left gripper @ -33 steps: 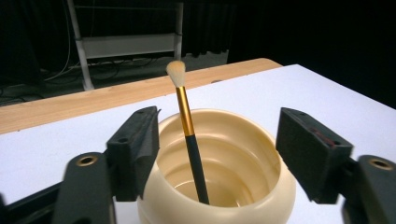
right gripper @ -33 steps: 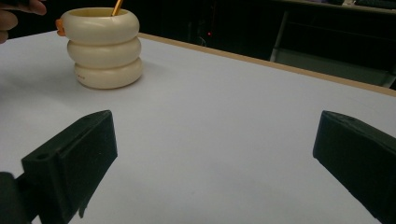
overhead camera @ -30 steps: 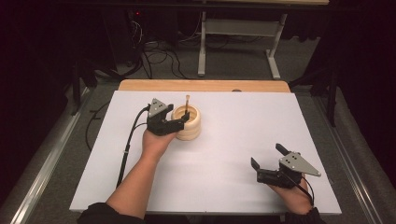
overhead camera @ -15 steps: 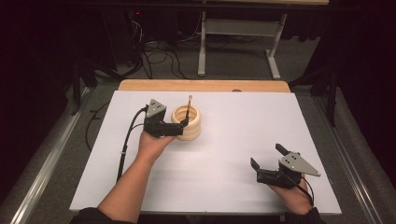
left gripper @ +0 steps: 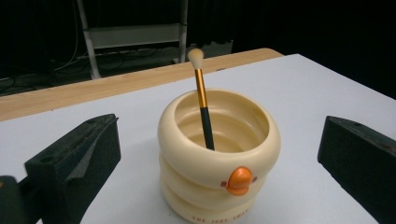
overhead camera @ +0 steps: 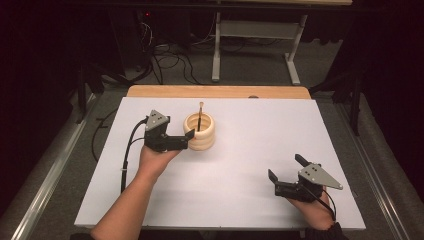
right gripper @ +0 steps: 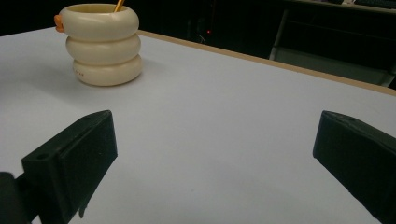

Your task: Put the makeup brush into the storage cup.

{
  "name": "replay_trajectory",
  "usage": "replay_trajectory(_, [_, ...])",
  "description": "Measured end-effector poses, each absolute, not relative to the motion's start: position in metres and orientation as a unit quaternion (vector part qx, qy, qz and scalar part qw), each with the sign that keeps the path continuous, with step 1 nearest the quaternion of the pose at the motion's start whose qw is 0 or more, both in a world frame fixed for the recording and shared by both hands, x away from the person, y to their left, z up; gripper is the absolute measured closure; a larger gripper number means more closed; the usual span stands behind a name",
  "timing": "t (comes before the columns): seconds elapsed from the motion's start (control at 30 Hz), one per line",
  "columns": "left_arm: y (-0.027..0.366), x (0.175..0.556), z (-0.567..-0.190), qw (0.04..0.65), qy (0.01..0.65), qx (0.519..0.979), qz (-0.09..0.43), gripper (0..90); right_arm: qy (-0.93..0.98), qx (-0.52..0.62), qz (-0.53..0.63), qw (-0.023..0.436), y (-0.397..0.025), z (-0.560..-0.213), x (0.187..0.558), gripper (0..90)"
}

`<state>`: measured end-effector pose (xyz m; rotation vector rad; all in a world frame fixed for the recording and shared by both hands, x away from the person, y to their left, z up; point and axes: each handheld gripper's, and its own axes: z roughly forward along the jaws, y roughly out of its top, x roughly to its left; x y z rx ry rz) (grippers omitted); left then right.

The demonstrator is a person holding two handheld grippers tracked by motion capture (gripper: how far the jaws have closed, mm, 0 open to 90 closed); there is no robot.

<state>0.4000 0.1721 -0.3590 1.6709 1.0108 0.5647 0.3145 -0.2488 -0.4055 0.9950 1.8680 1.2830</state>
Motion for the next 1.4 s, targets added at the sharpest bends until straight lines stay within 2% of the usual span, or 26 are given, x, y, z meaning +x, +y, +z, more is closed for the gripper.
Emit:
replay_trajectory(1.0, [0.227,0.316,-0.384,0.525,0.433,0.691,0.242,1.3,0.717,0.378,0.486,0.328,-0.247,-0.407,0.314,0.9])
replay_trajectory(1.4, [0.231,0.285,-0.403,0.505,0.422,0.712,0.243,1.2,0.722,0.373,0.484,0.325,-0.243,-0.410,0.314,0.9])
